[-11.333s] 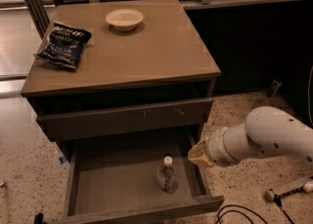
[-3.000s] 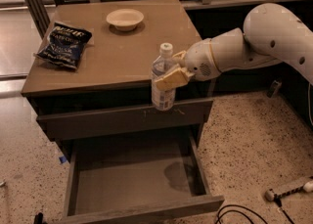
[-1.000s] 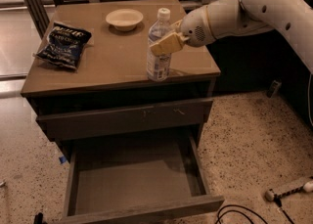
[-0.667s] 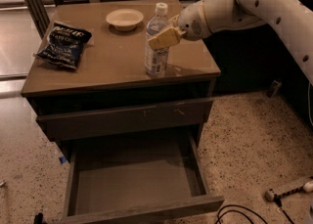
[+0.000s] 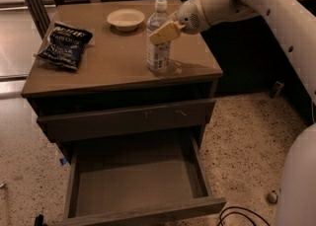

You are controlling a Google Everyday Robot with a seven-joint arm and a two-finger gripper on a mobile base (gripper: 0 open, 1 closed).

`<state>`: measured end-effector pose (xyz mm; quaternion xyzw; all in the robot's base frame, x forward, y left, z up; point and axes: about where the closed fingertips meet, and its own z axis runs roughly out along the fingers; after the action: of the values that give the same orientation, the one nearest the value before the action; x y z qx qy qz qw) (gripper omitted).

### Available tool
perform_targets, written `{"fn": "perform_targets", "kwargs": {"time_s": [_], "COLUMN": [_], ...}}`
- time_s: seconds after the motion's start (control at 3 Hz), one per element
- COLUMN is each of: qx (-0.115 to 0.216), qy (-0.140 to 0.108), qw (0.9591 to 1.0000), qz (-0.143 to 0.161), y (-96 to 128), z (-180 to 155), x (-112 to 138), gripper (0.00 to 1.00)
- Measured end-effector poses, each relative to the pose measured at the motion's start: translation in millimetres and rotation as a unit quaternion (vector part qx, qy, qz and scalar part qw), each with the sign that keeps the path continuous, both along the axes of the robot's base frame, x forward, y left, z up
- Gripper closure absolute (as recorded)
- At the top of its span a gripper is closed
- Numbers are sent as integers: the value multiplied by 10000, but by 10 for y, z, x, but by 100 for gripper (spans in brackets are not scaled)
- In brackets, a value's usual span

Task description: Pick blue plastic bottle from middle drawer and place on counter

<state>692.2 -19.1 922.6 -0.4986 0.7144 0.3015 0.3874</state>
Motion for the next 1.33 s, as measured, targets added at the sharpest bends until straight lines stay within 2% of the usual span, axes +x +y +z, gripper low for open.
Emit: {"fn": "perform_targets", "kwargs": {"time_s": [0.67,1.0,1.33], "qx": [110,110,110], "qy": [-71,-72,-72], "qw": [9998,9998,9998], "qz": [118,119,119], "y": [41,41,41], "z": [-132,-133,-133], "x": [-40,-40,-40], "gripper": [100,81,58]}}
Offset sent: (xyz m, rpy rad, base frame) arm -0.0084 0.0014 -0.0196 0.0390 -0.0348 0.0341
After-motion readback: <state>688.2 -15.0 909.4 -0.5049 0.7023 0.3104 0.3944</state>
